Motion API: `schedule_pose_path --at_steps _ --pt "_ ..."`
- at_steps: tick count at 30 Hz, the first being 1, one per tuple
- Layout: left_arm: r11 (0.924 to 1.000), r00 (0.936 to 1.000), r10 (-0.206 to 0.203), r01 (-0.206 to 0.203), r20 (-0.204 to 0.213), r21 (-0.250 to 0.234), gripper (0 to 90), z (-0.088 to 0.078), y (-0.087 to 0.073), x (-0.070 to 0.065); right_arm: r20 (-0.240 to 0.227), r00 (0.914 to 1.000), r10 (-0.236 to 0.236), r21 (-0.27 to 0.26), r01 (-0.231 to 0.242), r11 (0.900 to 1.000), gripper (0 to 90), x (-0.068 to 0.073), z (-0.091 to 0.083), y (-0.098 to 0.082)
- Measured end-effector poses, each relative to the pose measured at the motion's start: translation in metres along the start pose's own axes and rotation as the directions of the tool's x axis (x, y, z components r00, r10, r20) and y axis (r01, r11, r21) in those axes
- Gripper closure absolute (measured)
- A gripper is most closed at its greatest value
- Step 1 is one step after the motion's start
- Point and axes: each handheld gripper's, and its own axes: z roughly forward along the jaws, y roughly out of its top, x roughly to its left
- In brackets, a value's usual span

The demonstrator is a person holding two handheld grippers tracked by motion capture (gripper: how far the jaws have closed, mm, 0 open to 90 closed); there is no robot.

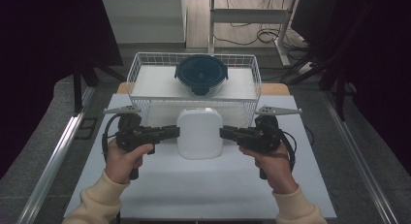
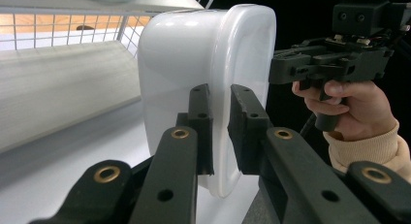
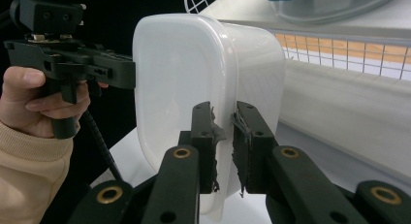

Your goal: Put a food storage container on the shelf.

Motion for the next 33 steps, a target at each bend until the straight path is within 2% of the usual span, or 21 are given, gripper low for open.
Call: schedule_pose_path --at_steps 12,19,28,33 --pt "1.0 1.0 0.002 -0.002 0.0 -0.009 80.5 -0.004 0.012 0.0 0.0 0.9998 -0.018 -0.006 0.018 1.0 79.1 0.003 -0.001 0.014" --pt "0.9999 0.9999 0.011 -0.011 -0.012 -0.012 80.3 -0.006 0.026 -0.001 0.011 0.9995 -0.028 -0.007 0.028 1.0 79.1 0.005 0.0 0.026" --pt "0.9991 0.9994 0.029 -0.03 -0.02 -0.031 80.2 -0.014 0.053 -0.004 0.002 0.9992 -0.04 -0.027 0.04 0.999 79.1 0.01 -0.004 0.05" --pt "0.998 0.9988 0.043 -0.044 -0.025 -0.045 80.1 -0.02 0.07 -0.006 0.007 0.998 -0.062 -0.032 0.063 0.998 79.1 0.015 -0.006 0.068"
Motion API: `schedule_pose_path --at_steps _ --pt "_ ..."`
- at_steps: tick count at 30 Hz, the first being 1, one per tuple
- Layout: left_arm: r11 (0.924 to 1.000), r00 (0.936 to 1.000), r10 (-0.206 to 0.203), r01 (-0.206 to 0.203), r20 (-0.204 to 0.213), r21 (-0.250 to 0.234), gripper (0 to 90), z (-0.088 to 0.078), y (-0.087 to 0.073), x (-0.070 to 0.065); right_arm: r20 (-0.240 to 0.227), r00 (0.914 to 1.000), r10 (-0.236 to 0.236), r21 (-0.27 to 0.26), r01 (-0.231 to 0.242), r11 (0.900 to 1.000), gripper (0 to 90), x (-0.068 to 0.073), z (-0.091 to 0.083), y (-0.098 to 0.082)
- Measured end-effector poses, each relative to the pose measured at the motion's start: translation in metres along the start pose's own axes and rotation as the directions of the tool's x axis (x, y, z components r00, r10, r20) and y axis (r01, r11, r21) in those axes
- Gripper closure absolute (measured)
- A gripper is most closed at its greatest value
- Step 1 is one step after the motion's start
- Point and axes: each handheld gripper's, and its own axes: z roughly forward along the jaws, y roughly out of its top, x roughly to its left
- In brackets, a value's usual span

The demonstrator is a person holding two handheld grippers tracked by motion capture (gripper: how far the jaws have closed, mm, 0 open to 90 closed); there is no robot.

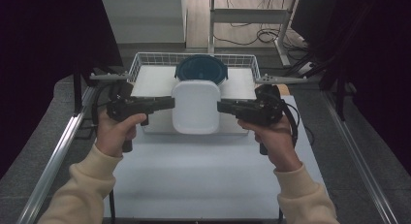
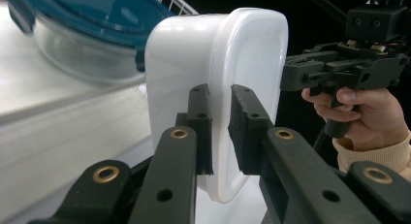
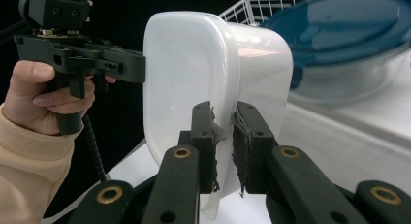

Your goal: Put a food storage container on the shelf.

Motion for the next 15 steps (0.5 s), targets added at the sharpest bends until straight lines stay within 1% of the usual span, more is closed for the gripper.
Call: schedule_pose_path --at_steps 6,8,11,15 --pt "0.9998 0.9998 0.018 -0.018 -0.01 -0.011 80.0 -0.006 0.025 -0.001 0.003 0.9999 -0.013 -0.004 0.013 1.0 79.2 0.001 0.0 0.025" --pt "0.9997 0.9998 0.021 -0.021 -0.008 -0.014 80.0 -0.007 0.035 0.0 -0.007 0.9999 -0.013 -0.008 0.013 1.0 79.4 0.0 0.001 0.035" --pt "0.9998 0.9999 0.014 -0.014 -0.003 -0.016 80.0 -0.008 0.047 0.002 -0.017 0.9998 -0.007 -0.008 0.007 1.0 79.5 -0.003 0.001 0.047" --pt "0.9997 0.9999 0.015 -0.015 -0.002 -0.021 79.9 -0.006 0.064 0.005 -0.005 0.9999 -0.01 -0.007 0.01 1.0 79.4 -0.005 0.002 0.065"
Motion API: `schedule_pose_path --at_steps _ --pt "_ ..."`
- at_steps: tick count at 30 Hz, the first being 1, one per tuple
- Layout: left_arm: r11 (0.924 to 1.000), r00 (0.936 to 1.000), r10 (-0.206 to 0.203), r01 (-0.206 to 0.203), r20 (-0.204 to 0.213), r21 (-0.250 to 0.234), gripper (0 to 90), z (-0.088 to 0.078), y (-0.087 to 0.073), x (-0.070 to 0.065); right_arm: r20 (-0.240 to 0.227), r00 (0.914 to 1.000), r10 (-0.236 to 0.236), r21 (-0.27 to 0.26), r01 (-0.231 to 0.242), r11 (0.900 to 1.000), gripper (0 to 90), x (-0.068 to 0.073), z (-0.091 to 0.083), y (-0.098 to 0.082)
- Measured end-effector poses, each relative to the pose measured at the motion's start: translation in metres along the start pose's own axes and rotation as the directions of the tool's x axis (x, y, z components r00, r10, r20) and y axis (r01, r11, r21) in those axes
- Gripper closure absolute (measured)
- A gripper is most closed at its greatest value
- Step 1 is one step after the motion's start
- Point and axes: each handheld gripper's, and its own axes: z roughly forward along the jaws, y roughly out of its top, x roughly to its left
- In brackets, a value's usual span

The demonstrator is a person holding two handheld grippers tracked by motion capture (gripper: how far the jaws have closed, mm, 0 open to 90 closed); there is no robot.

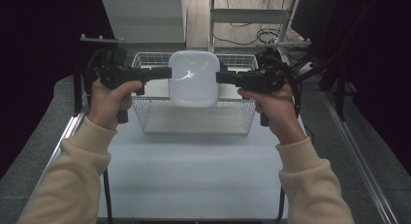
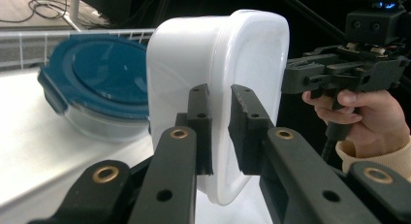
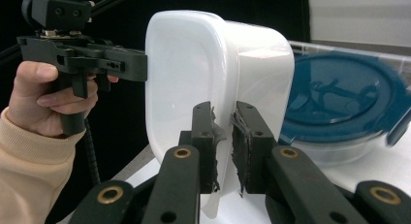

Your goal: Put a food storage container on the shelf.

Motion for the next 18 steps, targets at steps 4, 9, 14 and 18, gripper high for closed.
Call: schedule_pose_path --at_steps 4,9,14,18 --pt "1.0 1.0 -0.006 0.006 0.004 0.0 79.8 0.003 0.017 0.006 0.007 1.0 -0.001 -0.004 0.001 1.0 79.3 -0.004 0.001 0.016" --pt "0.9995 0.9995 -0.03 0.03 0.007 -0.003 79.7 0.011 0.034 0.015 0.011 0.9998 0.015 -0.005 -0.015 1.0 79.3 -0.014 0.005 0.034" --pt "0.9974 0.9973 -0.072 0.072 0.015 0.004 79.6 0.022 0.046 0.028 0.016 0.9988 0.047 0.003 -0.047 0.999 79.2 -0.028 0.01 0.046" --pt "0.9951 0.9951 -0.098 0.097 0.018 0.016 79.5 0.03 0.05 0.039 0.026 0.9975 0.065 0.017 -0.066 0.998 79.1 -0.037 0.015 0.05"
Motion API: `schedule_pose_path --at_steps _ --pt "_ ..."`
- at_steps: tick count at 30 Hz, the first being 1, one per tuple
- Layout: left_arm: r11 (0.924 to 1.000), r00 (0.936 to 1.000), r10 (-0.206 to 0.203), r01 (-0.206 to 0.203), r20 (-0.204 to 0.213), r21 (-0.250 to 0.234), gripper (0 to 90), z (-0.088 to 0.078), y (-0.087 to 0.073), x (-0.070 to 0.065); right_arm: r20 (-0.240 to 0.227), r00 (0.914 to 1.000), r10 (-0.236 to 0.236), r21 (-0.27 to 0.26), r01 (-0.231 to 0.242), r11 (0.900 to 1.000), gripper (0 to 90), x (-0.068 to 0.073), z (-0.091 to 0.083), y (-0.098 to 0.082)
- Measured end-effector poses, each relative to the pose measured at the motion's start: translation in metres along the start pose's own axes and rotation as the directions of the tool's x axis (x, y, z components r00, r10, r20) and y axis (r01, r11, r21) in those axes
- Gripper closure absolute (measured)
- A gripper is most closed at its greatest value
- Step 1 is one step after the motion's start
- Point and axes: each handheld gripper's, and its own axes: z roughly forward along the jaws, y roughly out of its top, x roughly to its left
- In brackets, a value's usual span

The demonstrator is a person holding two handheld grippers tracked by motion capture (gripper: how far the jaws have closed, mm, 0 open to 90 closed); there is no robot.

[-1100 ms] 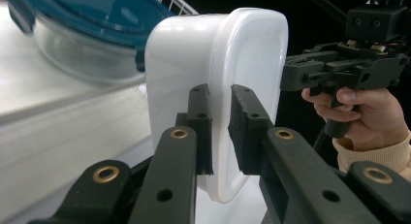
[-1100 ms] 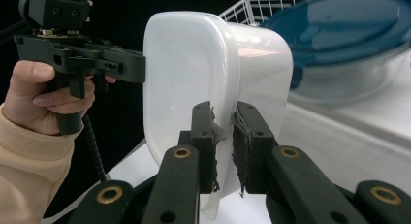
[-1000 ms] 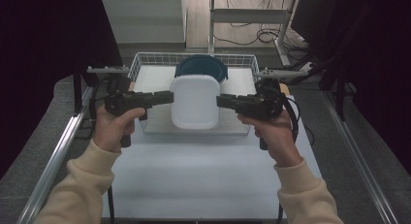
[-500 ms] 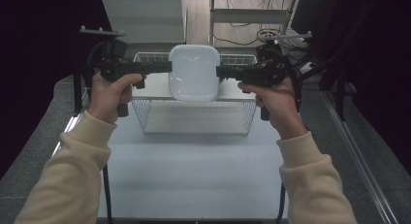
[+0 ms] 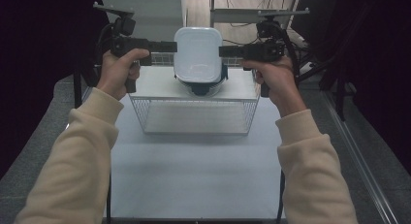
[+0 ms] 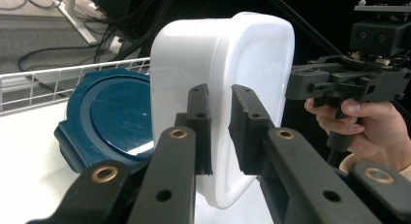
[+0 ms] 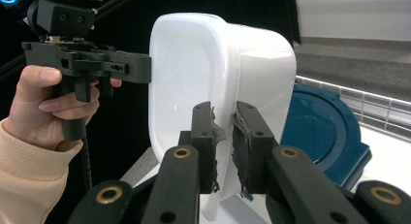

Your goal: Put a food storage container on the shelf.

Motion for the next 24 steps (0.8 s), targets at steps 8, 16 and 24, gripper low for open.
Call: schedule_pose_path --at_steps 8,16,24 --pt "0.9985 0.9987 -0.04 0.041 -0.03 0.035 79.6 0.016 0.0 0.015 0.027 0.998 0.057 0.044 -0.058 0.997 78.7 -0.021 0.015 -0.001" --pt "0.9939 0.9946 -0.102 0.103 -0.02 0.04 79.5 0.021 0.004 0.028 0.011 0.9934 0.115 0.041 -0.115 0.993 77.5 -0.034 0.024 0.001" --pt "0.9752 0.9753 -0.22 0.219 0.023 0.032 78.6 0.034 0.012 0.051 -0.009 0.9749 0.223 0.058 -0.222 0.973 73.2 -0.058 0.036 0.008"
